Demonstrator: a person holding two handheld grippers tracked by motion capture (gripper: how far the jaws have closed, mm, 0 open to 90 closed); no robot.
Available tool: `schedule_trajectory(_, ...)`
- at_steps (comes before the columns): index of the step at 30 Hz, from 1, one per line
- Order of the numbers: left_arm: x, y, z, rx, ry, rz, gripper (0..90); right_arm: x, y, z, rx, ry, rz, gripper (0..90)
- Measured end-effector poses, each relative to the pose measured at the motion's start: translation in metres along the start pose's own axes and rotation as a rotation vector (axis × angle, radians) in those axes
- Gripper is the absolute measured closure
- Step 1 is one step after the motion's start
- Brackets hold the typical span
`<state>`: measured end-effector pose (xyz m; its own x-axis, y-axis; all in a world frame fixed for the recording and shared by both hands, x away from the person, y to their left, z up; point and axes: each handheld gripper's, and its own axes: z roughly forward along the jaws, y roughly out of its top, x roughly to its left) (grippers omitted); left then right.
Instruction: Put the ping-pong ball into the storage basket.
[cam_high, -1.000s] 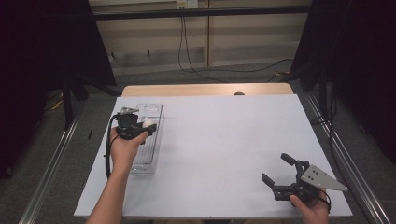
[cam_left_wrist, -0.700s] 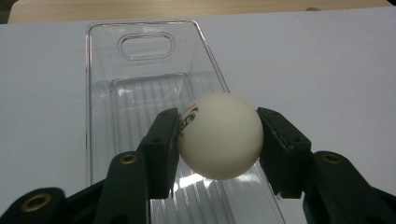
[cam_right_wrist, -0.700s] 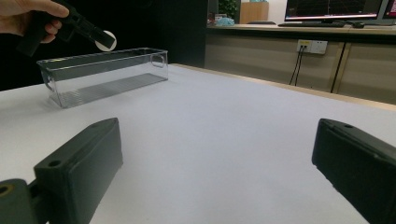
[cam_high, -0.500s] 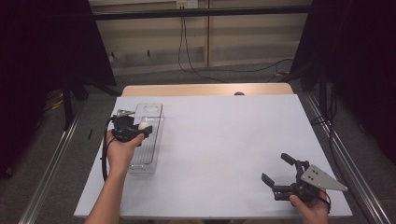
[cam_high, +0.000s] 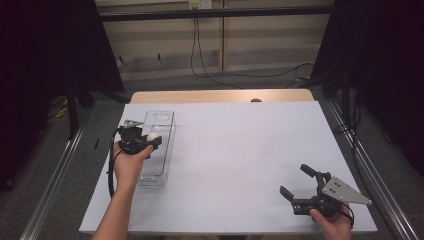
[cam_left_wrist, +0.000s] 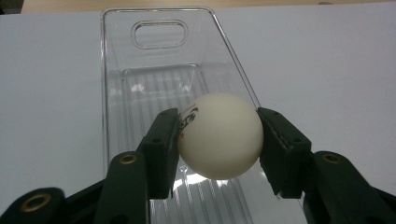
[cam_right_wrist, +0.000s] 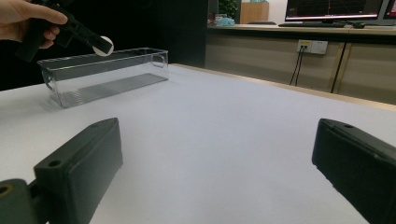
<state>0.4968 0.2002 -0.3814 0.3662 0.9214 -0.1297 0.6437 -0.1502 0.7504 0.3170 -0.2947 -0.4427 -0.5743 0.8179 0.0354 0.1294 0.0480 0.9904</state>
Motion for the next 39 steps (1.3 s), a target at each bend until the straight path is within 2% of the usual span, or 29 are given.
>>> schedule_trajectory(8,-0.001,-0.005,-0.004,-0.052,0.009,-0.012,34.8,0.000,0.000,0.000,0.002,-0.003,-0.001,1.2)
schedule_trajectory(11,-0.002,-0.007,-0.009,-0.072,0.033,0.005,30.2,0.000,0.000,0.000,0.001,-0.004,0.004,1.2)
schedule_trajectory(13,-0.004,-0.008,-0.012,-0.091,0.031,0.010,26.9,0.000,0.000,0.000,-0.002,-0.006,-0.001,1.2)
schedule_trajectory(18,-0.006,-0.015,-0.018,-0.127,0.009,0.017,22.1,0.001,0.000,0.000,0.001,-0.004,0.003,1.2)
schedule_trajectory(20,-0.006,-0.018,-0.020,-0.153,0.000,0.009,20.6,0.001,0.000,0.000,0.002,0.001,-0.001,1.2)
schedule_trajectory(22,-0.007,-0.020,-0.023,-0.156,-0.009,0.019,19.7,0.001,0.000,0.000,0.003,-0.003,0.003,1.2)
schedule_trajectory(24,-0.008,-0.023,-0.025,-0.178,0.001,0.017,18.2,0.000,0.000,0.000,0.004,0.002,-0.001,1.2)
schedule_trajectory(25,-0.008,-0.024,-0.027,-0.186,0.006,0.023,17.1,0.001,0.000,0.000,-0.002,-0.006,0.011,1.2)
schedule_trajectory(30,-0.009,-0.030,-0.032,-0.215,-0.003,0.021,14.9,0.001,0.000,0.000,0.002,-0.003,0.005,1.2)
schedule_trajectory(39,-0.010,-0.045,-0.038,-0.260,-0.003,0.041,11.0,0.001,0.000,0.001,0.004,-0.001,-0.003,1.2)
